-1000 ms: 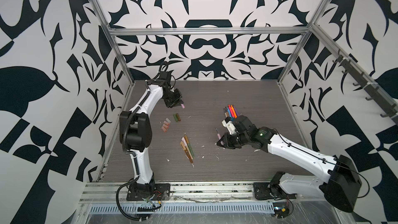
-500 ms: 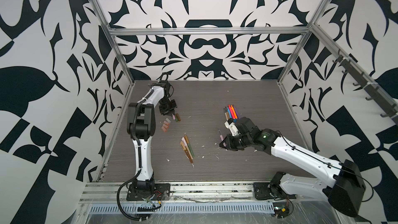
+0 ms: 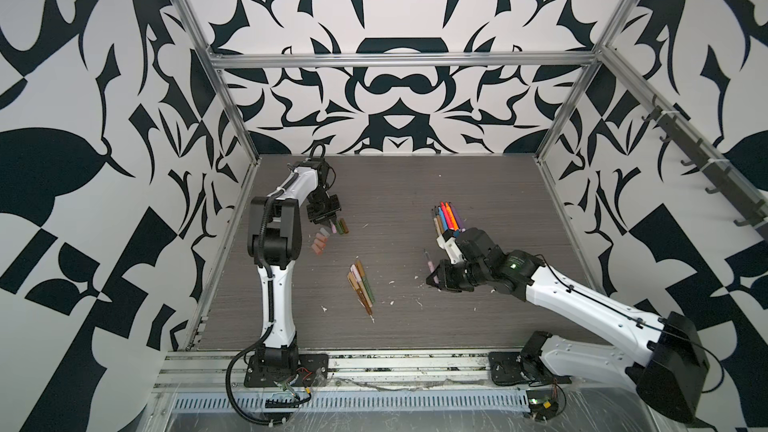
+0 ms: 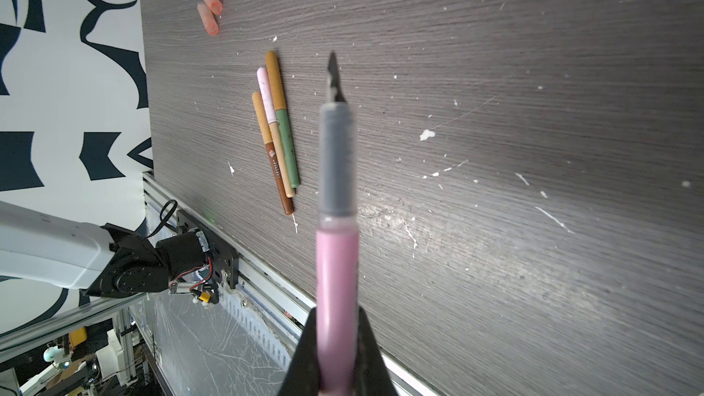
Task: Remove pen caps from pens
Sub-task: Place the pen cap at the middle-left of the table.
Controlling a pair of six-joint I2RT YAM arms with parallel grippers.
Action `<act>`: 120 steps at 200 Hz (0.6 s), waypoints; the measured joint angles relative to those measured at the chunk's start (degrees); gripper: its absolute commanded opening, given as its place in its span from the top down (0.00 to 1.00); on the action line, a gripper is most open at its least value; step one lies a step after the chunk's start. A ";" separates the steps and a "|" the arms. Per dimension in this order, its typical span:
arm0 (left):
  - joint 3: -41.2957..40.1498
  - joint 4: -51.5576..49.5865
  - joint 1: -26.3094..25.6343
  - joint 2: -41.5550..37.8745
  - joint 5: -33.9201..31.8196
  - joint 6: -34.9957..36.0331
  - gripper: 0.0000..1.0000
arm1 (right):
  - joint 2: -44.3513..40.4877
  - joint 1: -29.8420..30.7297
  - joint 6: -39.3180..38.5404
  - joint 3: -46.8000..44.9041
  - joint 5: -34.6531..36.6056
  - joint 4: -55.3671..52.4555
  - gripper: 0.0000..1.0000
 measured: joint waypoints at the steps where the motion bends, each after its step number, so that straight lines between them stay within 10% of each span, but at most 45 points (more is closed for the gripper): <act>1: 0.00 0.00 0.00 0.00 0.02 0.00 0.82 | 0.00 0.00 0.00 0.00 0.00 0.00 1.00; 120: -1.42 1.29 0.00 -3.74 3.32 -1.86 0.69 | 5.62 -1.68 -3.87 6.80 2.69 -6.69 1.00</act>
